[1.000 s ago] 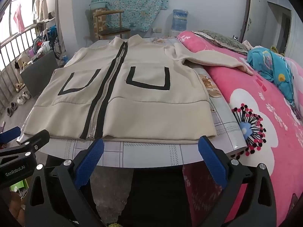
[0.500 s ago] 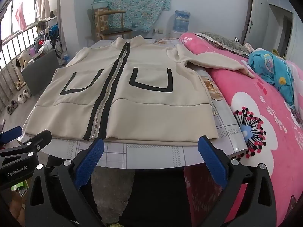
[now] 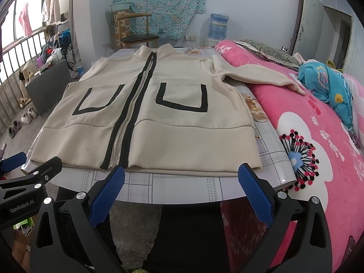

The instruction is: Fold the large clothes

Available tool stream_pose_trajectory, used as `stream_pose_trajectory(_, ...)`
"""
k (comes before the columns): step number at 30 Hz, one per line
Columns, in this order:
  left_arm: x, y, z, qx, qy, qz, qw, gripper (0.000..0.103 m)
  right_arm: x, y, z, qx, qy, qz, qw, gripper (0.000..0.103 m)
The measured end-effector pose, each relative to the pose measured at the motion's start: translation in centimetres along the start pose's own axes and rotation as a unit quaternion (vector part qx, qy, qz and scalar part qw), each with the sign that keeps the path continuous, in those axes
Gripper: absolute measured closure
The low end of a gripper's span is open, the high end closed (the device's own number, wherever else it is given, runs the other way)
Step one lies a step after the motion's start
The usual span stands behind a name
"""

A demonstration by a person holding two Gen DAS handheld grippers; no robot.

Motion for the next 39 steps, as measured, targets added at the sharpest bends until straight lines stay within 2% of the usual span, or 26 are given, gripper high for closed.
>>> stream_pose_trajectory(39, -0.09, 0.02, 0.0, 0.001, -0.002, -0.001, 1.0, 0.008, 0.08, 0.09, 0.29, 0.0, -0.002, 0.0, 1.0, 0.006)
Point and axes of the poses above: each gripper's, at about its wrist camera, not at the fingertips, and z roughly against the way its jaws point, y to its left, x to its top, the point moved 5 cm from there along -z, roughly the way its jaws point, and after that the axes turned 15 degrees about y, right-handed, at the moved point
